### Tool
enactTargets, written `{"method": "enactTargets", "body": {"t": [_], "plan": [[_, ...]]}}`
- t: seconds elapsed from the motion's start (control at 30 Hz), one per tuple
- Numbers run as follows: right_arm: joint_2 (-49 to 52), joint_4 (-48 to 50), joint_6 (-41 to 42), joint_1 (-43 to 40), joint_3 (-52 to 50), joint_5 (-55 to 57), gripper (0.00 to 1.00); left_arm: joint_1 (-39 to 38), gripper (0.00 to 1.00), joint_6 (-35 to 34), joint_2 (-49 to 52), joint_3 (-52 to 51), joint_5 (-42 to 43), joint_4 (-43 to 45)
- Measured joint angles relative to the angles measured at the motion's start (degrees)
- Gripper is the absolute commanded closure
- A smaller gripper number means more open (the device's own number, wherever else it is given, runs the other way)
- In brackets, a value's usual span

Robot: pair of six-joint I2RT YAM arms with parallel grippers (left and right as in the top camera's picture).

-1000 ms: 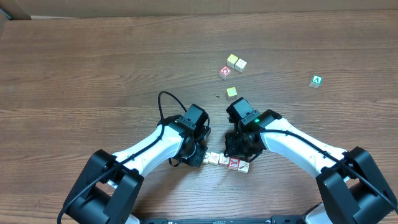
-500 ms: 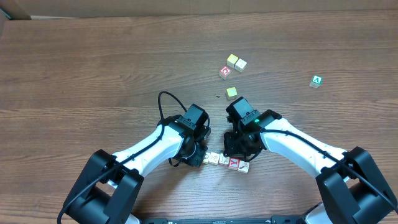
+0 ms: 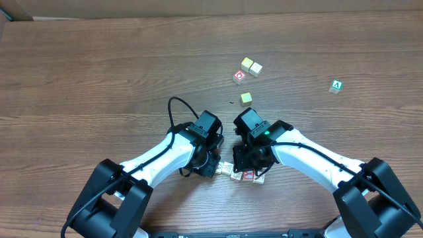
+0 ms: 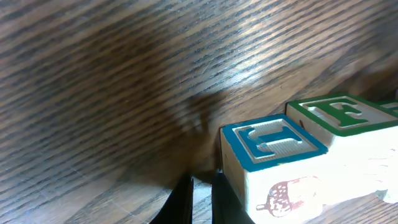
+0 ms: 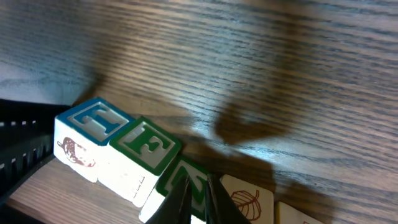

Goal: Flip 5 blocks

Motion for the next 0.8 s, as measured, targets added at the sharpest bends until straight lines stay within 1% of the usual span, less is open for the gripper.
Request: {"method": "enactTargets", "body": {"t": [0.13,0.23,0.4,0.57,0.8], "plan": [[0.0,0.0,1.4,-1.0,0.0,1.3,0.90,0.0,0.95,0.7,0.0,0.0,0.0,0.0],[0.0,0.5,1.7,-3.5,0.0,1.9,0.89,0.0,0.96,0.8,0.0,0.0,0.0,0.1],[0.0,2.9,-2.1,-6.5,0.0,0.5,0.88,0.0,0.95,0.9,0.0,0.0,0.0,0.2],[0.0,2.6,-4.0,-6.5,0.0,0.5,0.87,0.0,0.95,1.1,0.0,0.0,0.0,0.7],[0.0,5.9,-7.3,-6.4,0.0,-2.8,0.86,0.0,0.95,1.1,0.0,0.0,0.0,1.0]]}}
